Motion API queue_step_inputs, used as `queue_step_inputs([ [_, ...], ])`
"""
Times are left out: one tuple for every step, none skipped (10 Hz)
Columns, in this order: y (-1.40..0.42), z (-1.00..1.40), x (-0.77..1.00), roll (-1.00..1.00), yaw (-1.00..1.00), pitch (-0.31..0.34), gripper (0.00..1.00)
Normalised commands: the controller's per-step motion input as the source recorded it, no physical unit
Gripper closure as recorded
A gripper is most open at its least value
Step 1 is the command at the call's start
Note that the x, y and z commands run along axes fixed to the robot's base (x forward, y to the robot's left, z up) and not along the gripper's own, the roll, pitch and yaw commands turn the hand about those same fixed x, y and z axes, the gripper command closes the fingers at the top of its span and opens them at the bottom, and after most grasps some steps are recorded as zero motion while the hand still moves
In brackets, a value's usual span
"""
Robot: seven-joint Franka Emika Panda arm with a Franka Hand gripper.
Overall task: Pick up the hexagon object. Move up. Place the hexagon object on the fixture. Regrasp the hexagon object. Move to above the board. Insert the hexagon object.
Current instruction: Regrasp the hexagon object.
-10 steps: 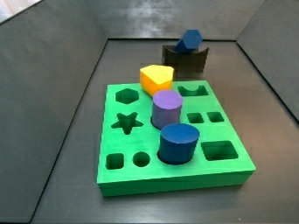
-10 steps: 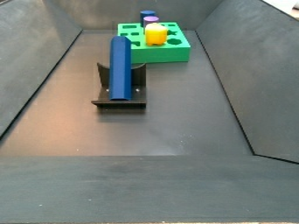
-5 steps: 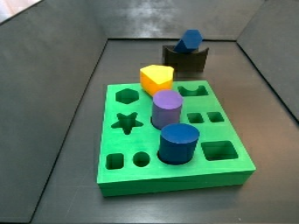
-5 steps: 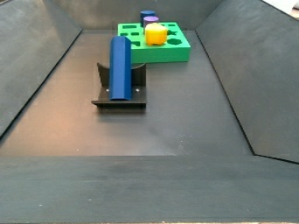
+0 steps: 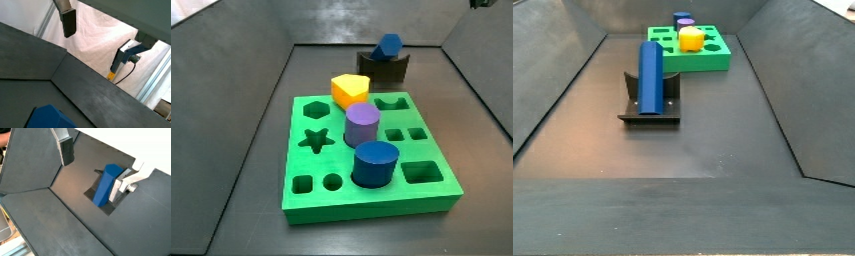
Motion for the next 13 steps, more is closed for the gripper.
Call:
queue_step_inputs([
  [0.04, -1.0, 0.04, 0.13, 0.23, -0.063, 0.0],
  [0.04, -1.0, 0.04, 0.12, 0.19, -0.073, 0.0],
  [0.04, -1.0, 0.06, 0.11, 0.13, -0.116, 0.0],
  [0.03, -1.0, 0.06, 0.1, 0.11, -0.131, 0.0],
  [0.03, -1.0, 0.07, 0.08, 0.06, -0.143, 0.0],
  [0.03, -1.0, 0.07, 0.07, 0.02, -0.147, 0.0],
  [0.03, -1.0, 0.07, 0.06, -0.01, -0.137, 0.0],
  [0.03, -1.0, 0.07, 0.06, -0.05, -0.124, 0.0],
  [0.02, -1.0, 0.08, 0.05, -0.06, -0.102, 0.0],
  [0.02, -1.0, 0.08, 0.05, -0.07, -0.08, 0.0],
  [0.01, -0.83, 0.07, 0.05, -0.07, -0.051, 0.0],
  [0.01, -0.72, 0.06, 0.05, -0.07, -0.033, 0.0],
  [0.0, -0.5, 0.06, 0.05, -0.06, -0.009, 0.0],
])
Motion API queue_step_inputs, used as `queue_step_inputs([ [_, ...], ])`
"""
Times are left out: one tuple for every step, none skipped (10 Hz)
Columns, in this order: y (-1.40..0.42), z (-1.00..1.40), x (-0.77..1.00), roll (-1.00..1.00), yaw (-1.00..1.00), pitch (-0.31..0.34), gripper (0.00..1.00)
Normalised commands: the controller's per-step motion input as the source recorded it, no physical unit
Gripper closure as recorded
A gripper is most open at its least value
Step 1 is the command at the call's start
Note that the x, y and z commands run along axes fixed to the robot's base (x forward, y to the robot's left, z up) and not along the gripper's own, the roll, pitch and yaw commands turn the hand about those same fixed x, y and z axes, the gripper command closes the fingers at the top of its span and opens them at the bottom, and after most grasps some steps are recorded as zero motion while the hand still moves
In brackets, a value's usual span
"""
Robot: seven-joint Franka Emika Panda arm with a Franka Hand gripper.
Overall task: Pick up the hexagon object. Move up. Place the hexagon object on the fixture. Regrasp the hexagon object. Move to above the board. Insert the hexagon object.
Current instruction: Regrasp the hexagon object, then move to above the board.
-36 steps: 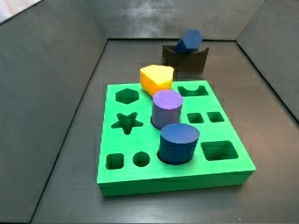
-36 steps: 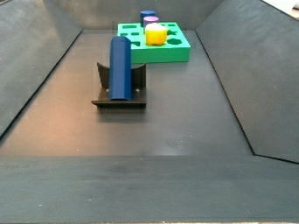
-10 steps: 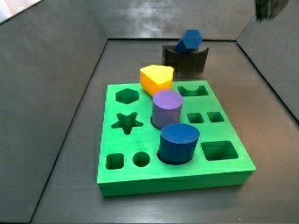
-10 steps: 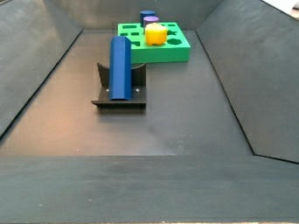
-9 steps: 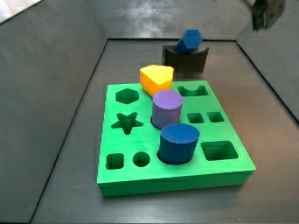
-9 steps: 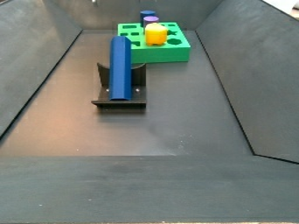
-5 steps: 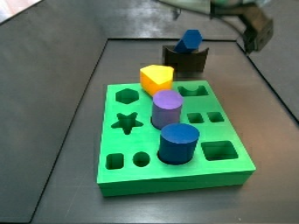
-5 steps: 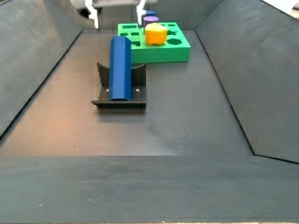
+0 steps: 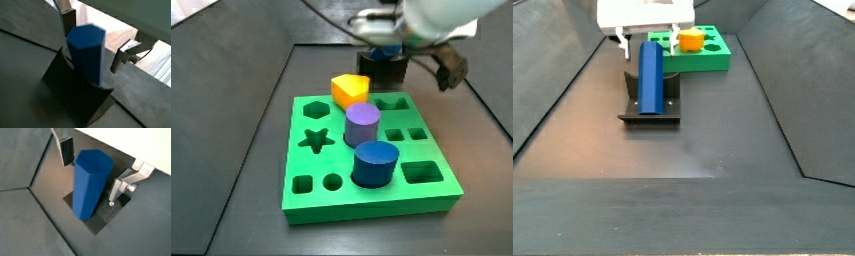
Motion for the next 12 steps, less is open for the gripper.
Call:
queue_step_inputs([
  [0.0, -0.3, 0.06, 0.05, -0.04, 0.017, 0.0],
  [0.0, 0.0, 0.0, 0.0, 0.0, 0.0, 1.0],
  [-0.04, 1.0, 0.04, 0.16, 0.29, -0.064, 1.0],
  [-0.04, 1.0, 0.04, 0.14, 0.29, -0.069, 1.0],
  [-0.04, 1.0, 0.04, 0.1, 0.23, -0.094, 1.0],
  [-0.04, 1.0, 0.04, 0.07, 0.19, -0.111, 1.0],
  [-0.04, 1.0, 0.03, 0.05, 0.14, -0.119, 1.0],
  [-0.04, 1.0, 0.03, 0.03, 0.09, -0.115, 1.0],
  [-0.04, 1.0, 0.03, 0.01, 0.03, -0.102, 1.0],
  [-0.04, 1.0, 0.02, -0.01, -0.01, -0.087, 1.0],
  [-0.03, 1.0, 0.01, -0.02, -0.05, -0.059, 1.0],
  [-0.03, 1.0, 0.01, -0.03, -0.06, -0.04, 1.0],
])
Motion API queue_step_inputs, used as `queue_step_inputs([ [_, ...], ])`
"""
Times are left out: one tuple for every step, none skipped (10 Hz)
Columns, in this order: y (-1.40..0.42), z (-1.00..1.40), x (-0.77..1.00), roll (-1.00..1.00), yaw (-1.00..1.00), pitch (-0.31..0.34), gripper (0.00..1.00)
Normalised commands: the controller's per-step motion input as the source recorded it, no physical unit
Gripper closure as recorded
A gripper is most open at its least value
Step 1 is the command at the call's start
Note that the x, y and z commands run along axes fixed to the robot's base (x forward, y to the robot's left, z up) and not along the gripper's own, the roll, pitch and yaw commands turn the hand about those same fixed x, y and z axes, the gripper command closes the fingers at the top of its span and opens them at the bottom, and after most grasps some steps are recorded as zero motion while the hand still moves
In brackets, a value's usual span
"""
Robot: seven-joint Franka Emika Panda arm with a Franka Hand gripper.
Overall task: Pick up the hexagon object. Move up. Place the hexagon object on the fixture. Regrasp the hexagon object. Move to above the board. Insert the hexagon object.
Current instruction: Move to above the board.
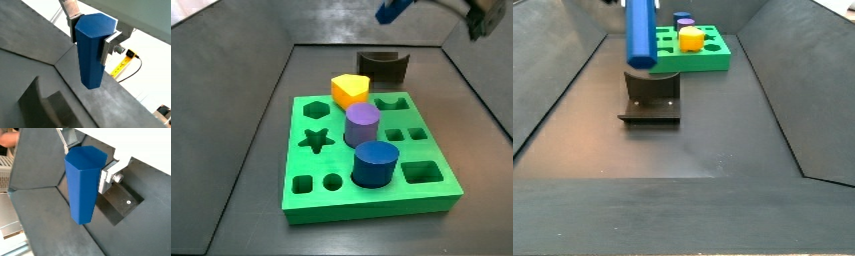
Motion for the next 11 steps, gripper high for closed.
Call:
queue_step_inputs([
  [-0.03, 1.0, 0.0, -0.03, -0.07, 0.001, 1.0],
  [-0.03, 1.0, -0.01, -0.04, -0.07, 0.027, 1.0],
  [-0.02, 1.0, -0.03, -0.04, -0.06, 0.062, 1.0],
  [-0.02, 0.9, -0.03, -0.04, -0.04, 0.081, 1.0],
  [-0.01, 0.67, -0.02, -0.05, -0.02, 0.101, 1.0],
  [-0.01, 0.56, -0.02, -0.05, -0.01, 0.112, 1.0],
  [-0.01, 0.28, -0.01, -0.04, 0.03, 0.13, 1.0],
  [-1.0, 0.34, -0.78, -1.0, -0.17, 0.016, 1.0],
  [-1.0, 0.31, -0.79, -1.0, -0.16, 0.006, 1.0],
  [-1.0, 0.33, -0.83, -1.0, -0.16, -0.001, 1.0],
  [-1.0, 0.31, -0.89, -1.0, -0.17, -0.005, 1.0],
])
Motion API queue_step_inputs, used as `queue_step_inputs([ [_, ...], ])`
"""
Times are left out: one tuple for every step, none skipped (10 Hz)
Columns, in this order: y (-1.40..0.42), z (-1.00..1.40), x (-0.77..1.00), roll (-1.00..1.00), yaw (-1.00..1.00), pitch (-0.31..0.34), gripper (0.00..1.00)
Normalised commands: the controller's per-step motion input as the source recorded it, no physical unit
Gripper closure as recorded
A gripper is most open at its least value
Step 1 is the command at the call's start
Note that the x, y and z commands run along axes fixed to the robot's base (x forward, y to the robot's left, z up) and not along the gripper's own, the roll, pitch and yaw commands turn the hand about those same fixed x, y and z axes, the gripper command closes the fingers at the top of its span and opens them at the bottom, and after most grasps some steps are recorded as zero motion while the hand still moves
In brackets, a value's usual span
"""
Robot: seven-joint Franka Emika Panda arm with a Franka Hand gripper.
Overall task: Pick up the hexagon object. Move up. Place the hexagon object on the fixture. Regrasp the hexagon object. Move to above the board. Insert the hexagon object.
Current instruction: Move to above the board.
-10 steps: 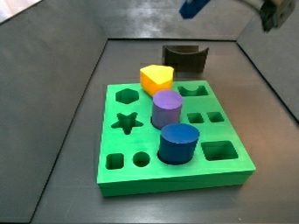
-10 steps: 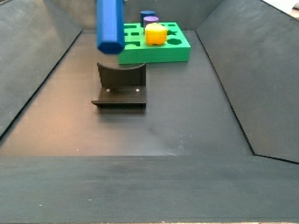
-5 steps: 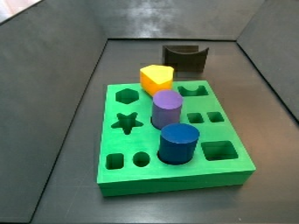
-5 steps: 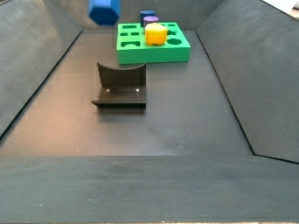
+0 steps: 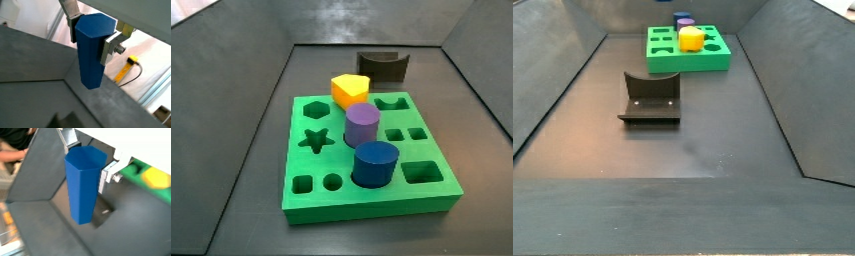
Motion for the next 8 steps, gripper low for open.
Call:
queue_step_inputs([
  [-1.0, 0.33, -0.91, -1.0, -0.17, 0.001, 1.0],
  [-1.0, 0.35, -0.95, -1.0, -0.17, 0.003, 1.0],
  [-0.85, 0.29, -0.85, -1.0, -0.17, 0.006, 1.0],
  [-0.45, 0.16, -0.51, -1.0, -0.17, 0.013, 1.0],
  [-0.18, 0.08, -0.27, -1.0, -0.17, 0.026, 1.0],
  [-0.06, 0.03, -0.15, -1.0, -0.16, 0.031, 1.0],
  [-0.02, 0.02, -0.1, -1.0, -0.15, 0.031, 1.0],
  [0.0, 0.02, -0.09, -1.0, -0.14, 0.028, 1.0],
])
